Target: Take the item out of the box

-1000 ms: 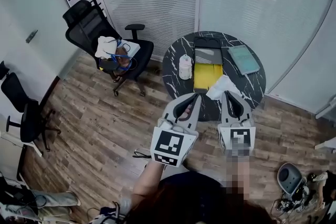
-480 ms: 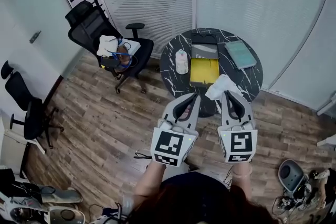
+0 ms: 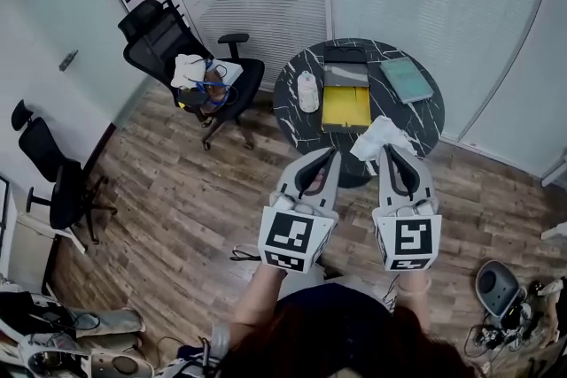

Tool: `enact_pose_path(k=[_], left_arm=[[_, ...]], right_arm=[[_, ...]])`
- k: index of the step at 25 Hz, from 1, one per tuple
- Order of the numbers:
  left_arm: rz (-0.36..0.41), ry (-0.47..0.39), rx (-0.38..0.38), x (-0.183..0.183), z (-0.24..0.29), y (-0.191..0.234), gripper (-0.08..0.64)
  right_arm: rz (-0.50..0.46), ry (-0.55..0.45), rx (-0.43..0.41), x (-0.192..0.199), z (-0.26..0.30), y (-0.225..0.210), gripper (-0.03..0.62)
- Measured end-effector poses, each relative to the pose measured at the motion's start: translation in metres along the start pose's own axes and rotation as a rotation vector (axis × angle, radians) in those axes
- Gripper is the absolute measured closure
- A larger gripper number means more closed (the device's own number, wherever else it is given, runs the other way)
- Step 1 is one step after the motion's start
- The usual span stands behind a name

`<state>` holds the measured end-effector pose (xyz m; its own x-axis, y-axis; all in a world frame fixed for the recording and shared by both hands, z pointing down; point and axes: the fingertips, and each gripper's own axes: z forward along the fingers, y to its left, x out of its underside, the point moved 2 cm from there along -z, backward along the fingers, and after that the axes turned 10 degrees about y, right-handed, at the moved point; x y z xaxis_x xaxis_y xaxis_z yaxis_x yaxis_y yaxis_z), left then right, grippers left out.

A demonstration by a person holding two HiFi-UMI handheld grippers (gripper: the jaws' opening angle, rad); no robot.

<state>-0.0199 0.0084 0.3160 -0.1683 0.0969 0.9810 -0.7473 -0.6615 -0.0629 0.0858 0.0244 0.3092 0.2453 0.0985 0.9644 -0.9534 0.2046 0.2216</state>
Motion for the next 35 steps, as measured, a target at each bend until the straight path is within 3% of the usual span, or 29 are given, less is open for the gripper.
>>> enact_pose_path(k=[20,35], left_arm=[[0.0,0.003,-0.026,0.004,-0.022,-0.043,0.534],[0.005,0.009,-0.029,0.003,-0.012,-0.046,0.534]], right_arm=[[0.015,-0.023,-0.03,0.009,-0.055,-0.002,0.568],[0.02,-0.027,-0.036,0.012,-0.047,-0.014,0.568]])
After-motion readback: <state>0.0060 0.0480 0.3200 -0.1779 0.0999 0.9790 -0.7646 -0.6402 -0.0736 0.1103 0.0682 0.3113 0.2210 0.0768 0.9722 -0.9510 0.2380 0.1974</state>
